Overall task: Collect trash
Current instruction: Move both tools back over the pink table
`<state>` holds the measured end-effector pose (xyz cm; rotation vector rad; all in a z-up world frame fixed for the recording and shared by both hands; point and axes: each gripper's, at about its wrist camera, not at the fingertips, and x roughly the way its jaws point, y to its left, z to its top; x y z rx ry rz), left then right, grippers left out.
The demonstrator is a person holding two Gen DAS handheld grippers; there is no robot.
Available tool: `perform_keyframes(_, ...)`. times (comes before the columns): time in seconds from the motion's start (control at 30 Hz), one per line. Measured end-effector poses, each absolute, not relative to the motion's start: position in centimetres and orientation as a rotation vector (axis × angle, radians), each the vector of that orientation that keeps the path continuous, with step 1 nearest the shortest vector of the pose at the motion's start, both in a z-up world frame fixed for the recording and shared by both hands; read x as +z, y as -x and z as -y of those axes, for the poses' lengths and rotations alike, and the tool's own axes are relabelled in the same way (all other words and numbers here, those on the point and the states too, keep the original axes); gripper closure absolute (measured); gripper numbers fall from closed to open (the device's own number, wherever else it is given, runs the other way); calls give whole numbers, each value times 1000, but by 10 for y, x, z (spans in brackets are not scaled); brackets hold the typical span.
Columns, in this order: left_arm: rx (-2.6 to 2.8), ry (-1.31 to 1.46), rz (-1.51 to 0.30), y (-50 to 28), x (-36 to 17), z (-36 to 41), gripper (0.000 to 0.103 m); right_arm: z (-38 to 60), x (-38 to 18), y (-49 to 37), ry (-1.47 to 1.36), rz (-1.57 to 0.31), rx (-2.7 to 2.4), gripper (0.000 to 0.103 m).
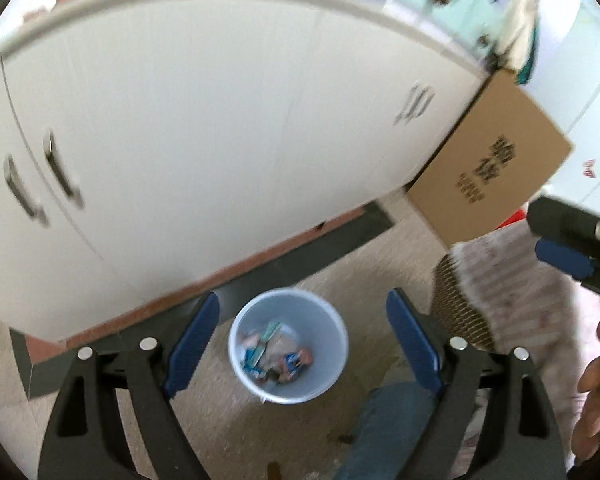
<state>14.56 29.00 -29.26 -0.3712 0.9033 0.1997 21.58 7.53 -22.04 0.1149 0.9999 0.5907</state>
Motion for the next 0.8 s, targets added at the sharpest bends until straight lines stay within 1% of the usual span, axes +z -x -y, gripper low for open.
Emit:
perform_keyframes(0.13,149,311,-813,-137,-245,-257,19,-26,-184,-195,-131,-889,548,6)
perform_keyframes(0.4,9,229,-705,-131,-184,-169,19,86,-142,-160,-180,-754,393,6)
perform_keyframes(0.6,-114,197,-679,-135,-169,-102,19,173,-134,-137,-220,-701,245,6)
perform_keyframes(0.8,-226,143,-679,-142,-163,-38,19,244,-143,-114,-265,-691,118,6)
